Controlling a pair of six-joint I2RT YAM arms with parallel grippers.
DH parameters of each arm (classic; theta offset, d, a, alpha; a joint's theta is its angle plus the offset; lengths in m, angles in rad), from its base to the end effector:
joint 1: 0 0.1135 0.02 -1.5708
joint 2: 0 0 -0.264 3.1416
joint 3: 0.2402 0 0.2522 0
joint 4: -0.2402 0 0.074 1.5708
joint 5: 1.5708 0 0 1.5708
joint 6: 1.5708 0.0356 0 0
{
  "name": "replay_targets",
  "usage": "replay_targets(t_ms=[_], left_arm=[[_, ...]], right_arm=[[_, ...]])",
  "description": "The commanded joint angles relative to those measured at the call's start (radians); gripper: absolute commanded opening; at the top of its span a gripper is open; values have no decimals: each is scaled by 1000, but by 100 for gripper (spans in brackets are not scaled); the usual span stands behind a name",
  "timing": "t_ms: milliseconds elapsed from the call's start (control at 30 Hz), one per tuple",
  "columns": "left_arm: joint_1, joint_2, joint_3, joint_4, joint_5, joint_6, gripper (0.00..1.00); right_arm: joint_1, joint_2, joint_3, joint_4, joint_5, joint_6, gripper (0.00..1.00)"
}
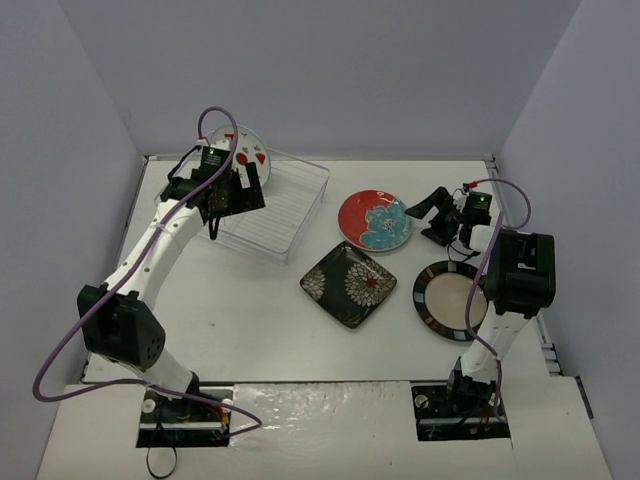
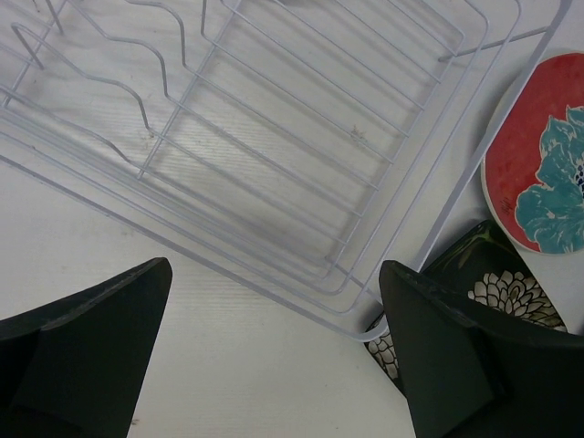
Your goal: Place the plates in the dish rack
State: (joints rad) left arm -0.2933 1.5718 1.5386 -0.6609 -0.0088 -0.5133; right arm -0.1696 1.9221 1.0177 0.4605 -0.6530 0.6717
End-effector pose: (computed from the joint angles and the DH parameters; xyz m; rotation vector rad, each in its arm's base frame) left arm 0.3364 -0.1013 0.3592 -0.2571 2.2847 -0.4137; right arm 0.3997 -0.0465 0.1620 0.4272 2.0050 0.9721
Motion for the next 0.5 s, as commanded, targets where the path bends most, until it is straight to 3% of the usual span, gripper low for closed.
replay_targets(t_ms=[0,300,467], left_arm=[[16,-22,2,6,-26,-34,97],[76,-30,-68,3,-5,-105,97],[133,-32,-132,7,9,-145,97]], right_arm=[[-4,0,-17,79,-89,26,94],[41,54,-1,76,-120,26,83],[80,103,19,73,-114,49,68]])
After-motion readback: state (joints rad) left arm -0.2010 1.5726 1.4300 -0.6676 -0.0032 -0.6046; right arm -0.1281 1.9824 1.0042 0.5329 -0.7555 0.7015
